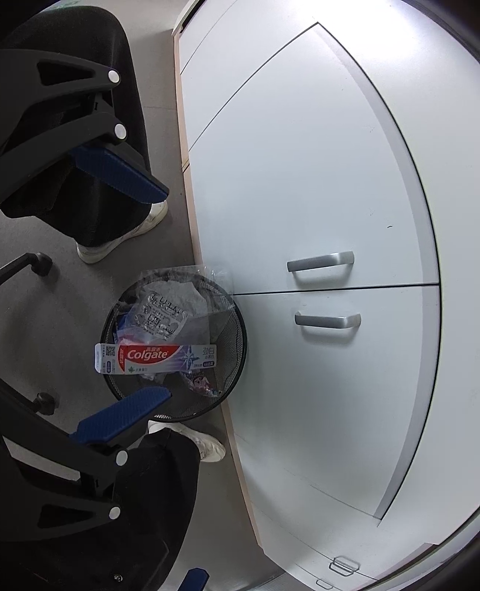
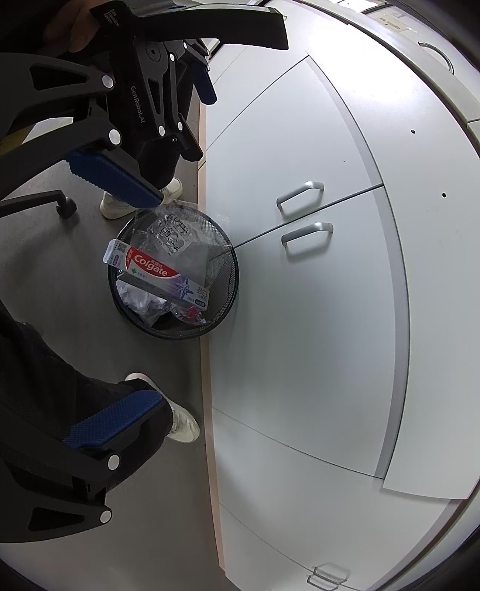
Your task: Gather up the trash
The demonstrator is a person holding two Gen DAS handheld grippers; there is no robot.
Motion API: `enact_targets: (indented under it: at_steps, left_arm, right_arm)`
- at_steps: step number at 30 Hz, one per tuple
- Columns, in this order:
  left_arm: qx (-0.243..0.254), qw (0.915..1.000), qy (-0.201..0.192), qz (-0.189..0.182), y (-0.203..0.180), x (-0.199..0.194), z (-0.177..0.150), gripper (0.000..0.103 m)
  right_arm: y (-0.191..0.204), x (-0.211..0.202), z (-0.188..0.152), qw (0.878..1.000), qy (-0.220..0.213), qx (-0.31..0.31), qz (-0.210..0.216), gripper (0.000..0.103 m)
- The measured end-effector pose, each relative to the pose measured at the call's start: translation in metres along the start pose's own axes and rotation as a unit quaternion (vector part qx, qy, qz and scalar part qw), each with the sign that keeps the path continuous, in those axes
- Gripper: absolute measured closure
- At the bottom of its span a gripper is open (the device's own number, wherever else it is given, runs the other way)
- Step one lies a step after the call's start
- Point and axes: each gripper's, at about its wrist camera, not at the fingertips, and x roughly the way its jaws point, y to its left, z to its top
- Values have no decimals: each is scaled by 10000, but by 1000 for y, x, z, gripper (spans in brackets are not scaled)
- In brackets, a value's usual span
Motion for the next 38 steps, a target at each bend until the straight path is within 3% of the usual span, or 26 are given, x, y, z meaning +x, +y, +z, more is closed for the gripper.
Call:
enact_targets:
  at_steps: [6,38]
  left_arm:
    - [-76,9994,84,-317,1,-1,0,4]
    - [-191,9982,184,-542,1,2,0,4]
  right_arm:
    - [0,0,0,10000,0,11,-18,4]
    - [0,-1,0,10000,7,-8,-40,4]
